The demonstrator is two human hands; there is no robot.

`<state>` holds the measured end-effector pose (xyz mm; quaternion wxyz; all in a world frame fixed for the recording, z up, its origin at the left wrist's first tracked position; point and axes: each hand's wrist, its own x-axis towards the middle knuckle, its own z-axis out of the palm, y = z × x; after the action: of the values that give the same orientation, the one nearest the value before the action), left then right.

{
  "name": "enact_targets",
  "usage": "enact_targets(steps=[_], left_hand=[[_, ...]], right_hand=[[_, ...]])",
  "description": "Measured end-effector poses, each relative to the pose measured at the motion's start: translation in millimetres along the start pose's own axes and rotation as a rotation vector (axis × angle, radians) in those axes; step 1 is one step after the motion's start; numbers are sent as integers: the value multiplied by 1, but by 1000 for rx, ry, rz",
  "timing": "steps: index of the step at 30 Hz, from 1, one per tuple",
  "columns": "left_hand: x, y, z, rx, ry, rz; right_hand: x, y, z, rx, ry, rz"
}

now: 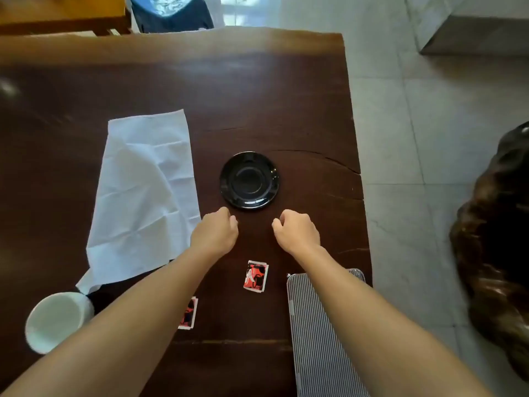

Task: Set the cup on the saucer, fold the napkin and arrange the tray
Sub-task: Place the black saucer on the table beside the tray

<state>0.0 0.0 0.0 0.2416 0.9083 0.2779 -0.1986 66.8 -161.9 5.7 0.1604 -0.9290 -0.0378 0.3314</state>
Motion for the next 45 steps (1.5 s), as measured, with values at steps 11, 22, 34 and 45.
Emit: enact_targets(steps=[11, 22, 34, 45], left_hand=[[74, -2, 11, -423, 88, -271], [95, 6, 15, -622, 90, -334], [65, 4, -1, -672, 56, -263], [-40, -8, -25, -783, 100, -234]], right_hand=[[73, -10, 7, 429, -6, 89], [94, -25, 18, 750, -56, 173], [70, -24, 18, 767, 10, 209], [-33, -29, 11, 578, 81, 121]])
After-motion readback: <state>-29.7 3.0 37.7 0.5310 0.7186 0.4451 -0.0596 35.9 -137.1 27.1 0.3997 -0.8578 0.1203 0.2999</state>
